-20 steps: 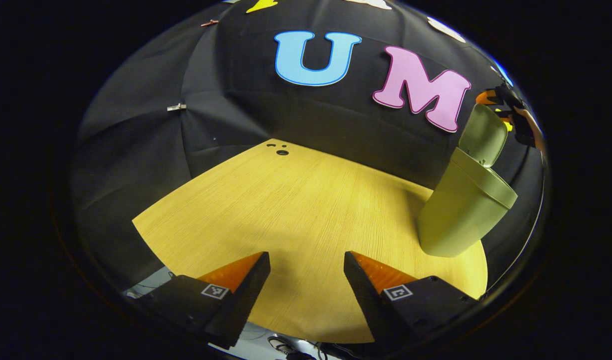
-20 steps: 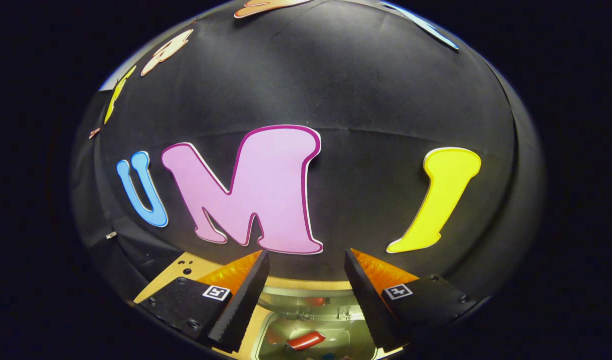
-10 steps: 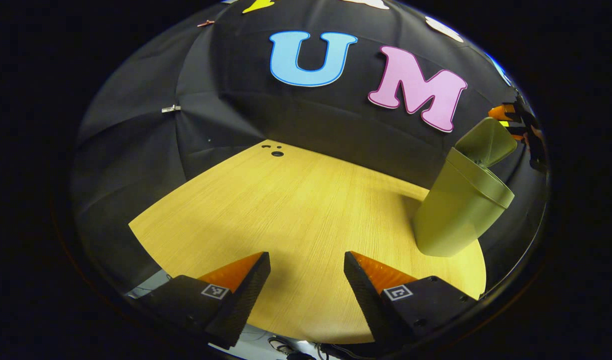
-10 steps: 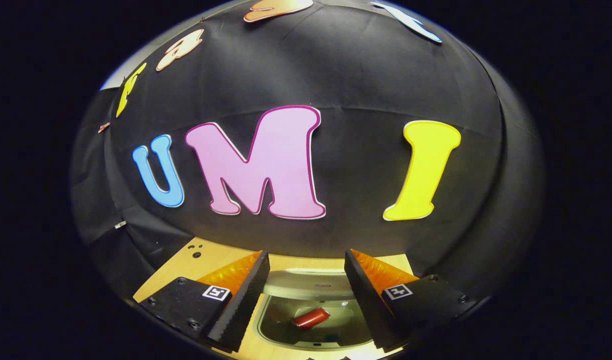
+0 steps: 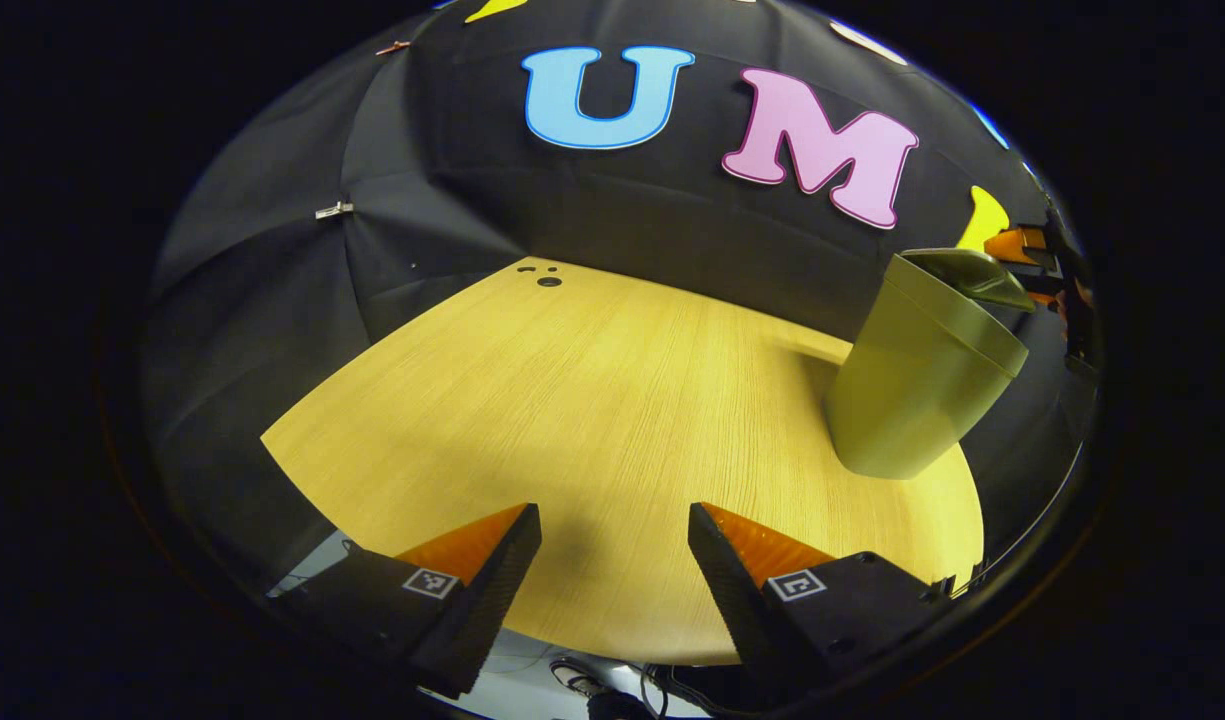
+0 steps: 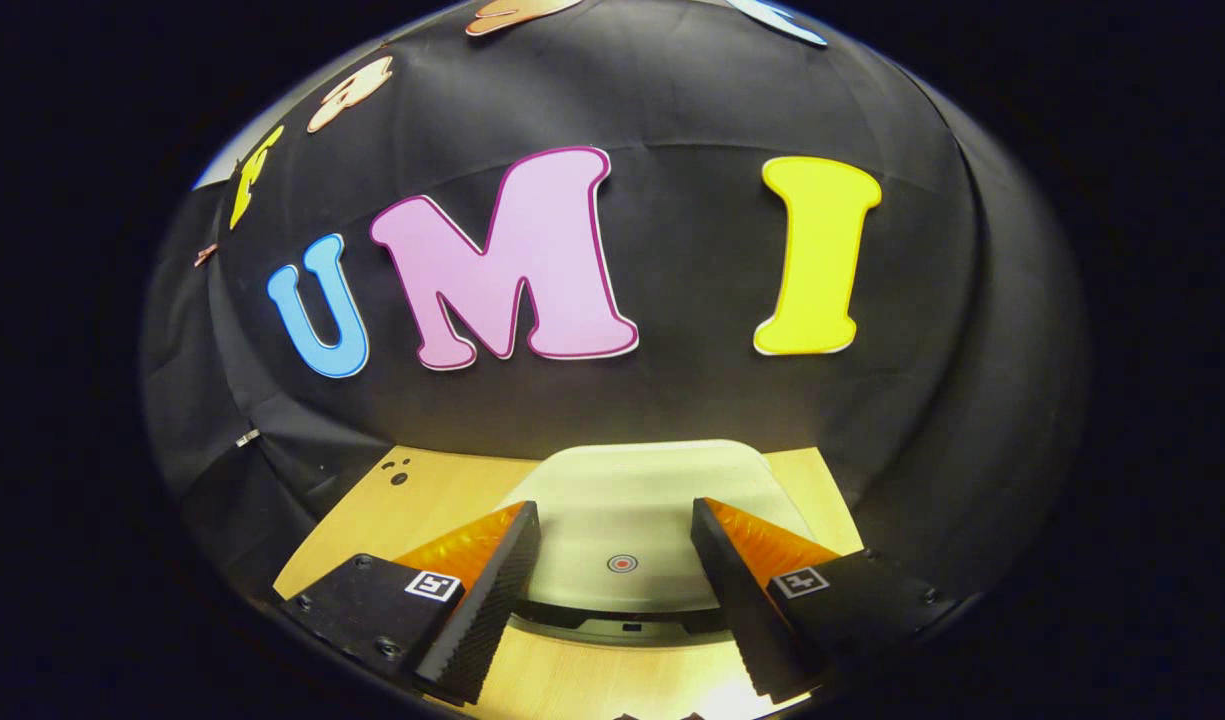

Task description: Press the lid of the desktop garbage bin to open it, pick up the crumpled paper on the desktop and throw it into the bin, then pick up the pop can on the desktop and drop it into the bin, and finally close the garbage bin lid.

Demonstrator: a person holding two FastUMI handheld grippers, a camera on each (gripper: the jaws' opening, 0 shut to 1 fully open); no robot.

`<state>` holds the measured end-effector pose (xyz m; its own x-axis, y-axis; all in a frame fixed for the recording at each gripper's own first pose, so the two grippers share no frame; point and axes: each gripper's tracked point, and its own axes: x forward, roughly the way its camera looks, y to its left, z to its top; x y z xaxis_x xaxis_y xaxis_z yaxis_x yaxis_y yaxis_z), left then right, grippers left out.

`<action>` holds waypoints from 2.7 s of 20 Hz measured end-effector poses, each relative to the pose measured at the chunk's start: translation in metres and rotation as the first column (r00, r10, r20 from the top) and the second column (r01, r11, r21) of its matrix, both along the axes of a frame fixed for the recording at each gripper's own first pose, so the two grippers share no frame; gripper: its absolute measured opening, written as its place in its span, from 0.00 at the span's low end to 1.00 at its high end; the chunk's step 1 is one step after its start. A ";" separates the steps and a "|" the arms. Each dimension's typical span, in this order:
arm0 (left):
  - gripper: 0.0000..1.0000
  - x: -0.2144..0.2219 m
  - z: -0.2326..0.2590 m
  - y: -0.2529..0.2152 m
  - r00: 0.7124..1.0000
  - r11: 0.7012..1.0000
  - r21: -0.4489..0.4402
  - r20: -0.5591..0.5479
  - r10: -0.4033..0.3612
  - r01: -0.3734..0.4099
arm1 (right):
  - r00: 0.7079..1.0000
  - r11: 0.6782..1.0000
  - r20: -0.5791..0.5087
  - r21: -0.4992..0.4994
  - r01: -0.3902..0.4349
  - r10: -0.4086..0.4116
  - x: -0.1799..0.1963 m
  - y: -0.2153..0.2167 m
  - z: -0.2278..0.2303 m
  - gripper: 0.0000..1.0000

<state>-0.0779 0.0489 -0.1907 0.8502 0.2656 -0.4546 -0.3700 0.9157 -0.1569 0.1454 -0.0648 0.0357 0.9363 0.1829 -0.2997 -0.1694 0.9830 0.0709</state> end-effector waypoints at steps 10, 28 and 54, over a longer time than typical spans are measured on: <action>0.96 0.023 0.009 -0.030 1.000 0.999 0.051 -0.023 -0.008 0.009 | 0.997 0.989 0.052 -0.140 -0.042 0.049 -0.016 0.006 -0.038 1.00; 0.96 0.104 0.144 -0.115 0.883 0.866 0.343 0.168 -0.438 0.364 | 0.985 0.993 0.161 -0.087 0.075 -0.060 -0.039 0.012 -0.021 0.99; 0.96 0.023 0.150 -0.037 0.850 0.892 0.328 0.323 -0.416 0.312 | 0.980 0.995 0.197 -0.086 0.041 -0.024 -0.225 0.144 -0.096 0.98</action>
<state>-0.0545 0.0122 -0.0407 0.9985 -0.0365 -0.0414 0.0382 0.9984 0.0413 -0.0801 0.0791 -0.0606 0.9835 0.1322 -0.1238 -0.1390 0.9891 -0.0484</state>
